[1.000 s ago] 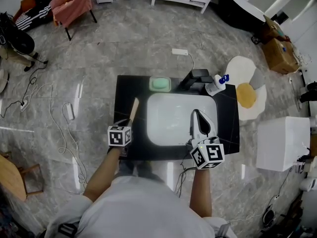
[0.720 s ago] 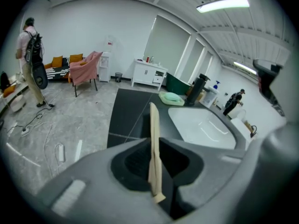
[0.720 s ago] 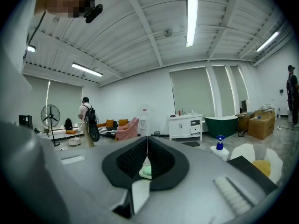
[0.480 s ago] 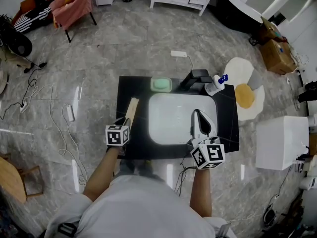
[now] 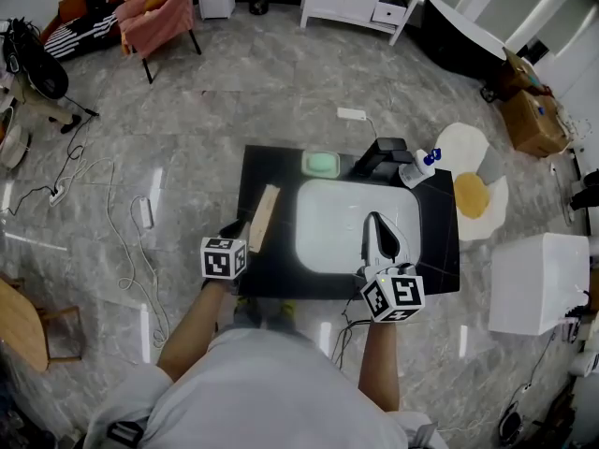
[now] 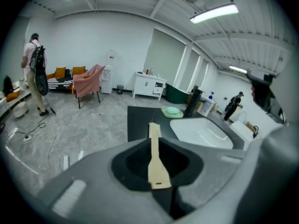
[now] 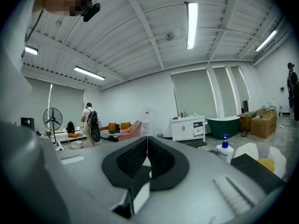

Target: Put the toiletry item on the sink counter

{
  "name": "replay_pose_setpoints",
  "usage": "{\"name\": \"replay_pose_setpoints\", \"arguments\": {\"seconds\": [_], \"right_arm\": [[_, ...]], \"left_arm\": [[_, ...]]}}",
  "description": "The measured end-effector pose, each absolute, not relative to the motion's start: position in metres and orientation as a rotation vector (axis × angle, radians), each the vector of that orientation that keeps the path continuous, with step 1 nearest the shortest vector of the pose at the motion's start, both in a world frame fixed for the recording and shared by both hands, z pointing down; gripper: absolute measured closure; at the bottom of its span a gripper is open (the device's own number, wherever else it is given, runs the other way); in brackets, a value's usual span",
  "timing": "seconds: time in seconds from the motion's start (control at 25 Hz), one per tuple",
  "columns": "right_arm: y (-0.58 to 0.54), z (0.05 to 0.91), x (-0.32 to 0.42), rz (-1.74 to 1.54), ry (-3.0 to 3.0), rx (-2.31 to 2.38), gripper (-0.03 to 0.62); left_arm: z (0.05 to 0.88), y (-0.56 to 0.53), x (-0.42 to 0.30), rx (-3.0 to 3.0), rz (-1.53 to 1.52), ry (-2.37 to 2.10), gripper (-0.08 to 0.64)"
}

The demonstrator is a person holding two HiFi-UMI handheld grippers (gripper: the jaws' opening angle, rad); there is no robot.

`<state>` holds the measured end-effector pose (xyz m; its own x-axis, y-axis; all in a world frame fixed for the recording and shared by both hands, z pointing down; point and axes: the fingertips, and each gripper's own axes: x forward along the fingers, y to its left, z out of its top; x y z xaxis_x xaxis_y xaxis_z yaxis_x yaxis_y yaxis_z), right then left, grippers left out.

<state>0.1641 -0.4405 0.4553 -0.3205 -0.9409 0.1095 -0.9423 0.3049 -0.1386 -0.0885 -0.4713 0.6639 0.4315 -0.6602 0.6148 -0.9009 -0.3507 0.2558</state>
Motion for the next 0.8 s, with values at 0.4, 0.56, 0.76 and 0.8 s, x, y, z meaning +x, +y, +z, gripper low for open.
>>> {"name": "replay_pose_setpoints", "arguments": {"seconds": [0.4, 0.56, 0.76, 0.8], "right_arm": [[-0.431, 0.442, 0.138, 0.273, -2.617, 1.770, 0.588], [-0.427, 0.440, 0.130, 0.270, -2.631, 1.749, 0.588], [-0.422, 0.438, 0.124, 0.265, -2.644, 1.725, 0.588], [-0.421, 0.438, 0.123, 0.263, -2.645, 1.722, 0.588]], "left_arm": [[0.579, -0.464, -0.115, 2.242, 0.443, -1.452, 0.561], [0.554, -0.458, -0.121, 2.291, 0.422, -1.484, 0.561], [0.525, -0.451, -0.125, 2.355, 0.396, -1.518, 0.561], [0.518, -0.450, -0.127, 2.367, 0.386, -1.527, 0.561]]}}
